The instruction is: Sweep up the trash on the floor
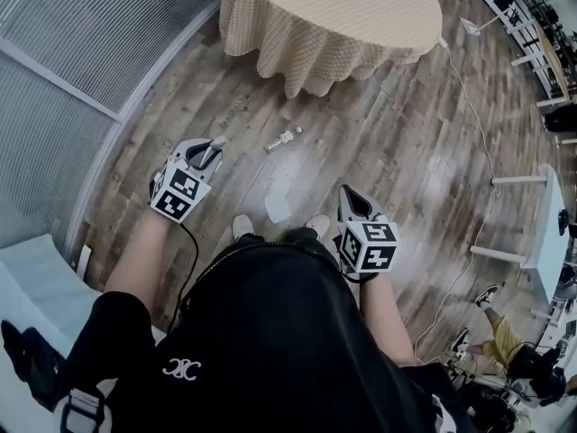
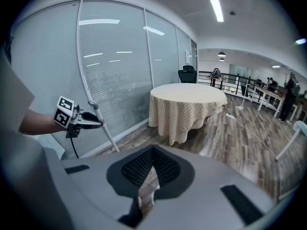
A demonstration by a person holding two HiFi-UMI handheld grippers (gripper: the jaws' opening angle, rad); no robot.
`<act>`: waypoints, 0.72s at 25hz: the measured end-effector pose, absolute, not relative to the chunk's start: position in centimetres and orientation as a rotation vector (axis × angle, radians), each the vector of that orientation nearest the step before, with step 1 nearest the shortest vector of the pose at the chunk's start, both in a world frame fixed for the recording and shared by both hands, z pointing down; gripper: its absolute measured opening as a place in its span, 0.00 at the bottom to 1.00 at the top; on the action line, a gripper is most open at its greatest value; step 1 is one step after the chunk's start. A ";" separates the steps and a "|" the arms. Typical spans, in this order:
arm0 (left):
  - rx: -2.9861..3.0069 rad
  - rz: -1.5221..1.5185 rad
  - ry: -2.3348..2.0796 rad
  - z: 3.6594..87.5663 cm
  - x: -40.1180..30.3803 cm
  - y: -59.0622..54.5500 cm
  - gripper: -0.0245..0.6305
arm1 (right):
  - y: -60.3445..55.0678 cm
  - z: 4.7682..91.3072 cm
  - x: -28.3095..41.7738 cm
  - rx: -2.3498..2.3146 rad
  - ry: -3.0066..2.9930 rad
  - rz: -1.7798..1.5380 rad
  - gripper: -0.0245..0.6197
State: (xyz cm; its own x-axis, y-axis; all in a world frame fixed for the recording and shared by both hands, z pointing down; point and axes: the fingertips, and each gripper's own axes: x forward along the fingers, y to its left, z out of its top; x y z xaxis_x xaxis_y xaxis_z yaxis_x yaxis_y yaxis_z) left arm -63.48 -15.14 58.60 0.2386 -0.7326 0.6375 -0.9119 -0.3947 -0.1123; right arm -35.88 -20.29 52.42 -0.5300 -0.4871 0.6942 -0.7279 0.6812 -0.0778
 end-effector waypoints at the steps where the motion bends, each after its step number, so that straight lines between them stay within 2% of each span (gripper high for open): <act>1: 2.252 0.906 -1.511 58.4 -62.5 -15.2 0.17 | -20.4 52.5 -35.7 0.927 -2.239 0.480 0.06; 10: 2.438 0.981 -1.299 57.1 -52.8 -16.3 0.17 | -22.2 52.6 -32.5 0.948 -2.245 0.496 0.06; 18: 2.564 1.076 -1.118 56.1 -47.5 -18.3 0.17 | -24.0 53.0 -27.1 1.050 -2.225 0.555 0.06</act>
State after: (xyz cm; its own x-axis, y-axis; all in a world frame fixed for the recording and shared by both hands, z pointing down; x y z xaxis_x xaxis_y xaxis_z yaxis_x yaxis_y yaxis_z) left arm -47.50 -18.26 56.07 0.4670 -0.5830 0.6649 -0.6866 -0.7129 -0.1429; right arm -27.12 -24.04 52.97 -0.4997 -0.5386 0.6784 -0.7942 0.5975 -0.1107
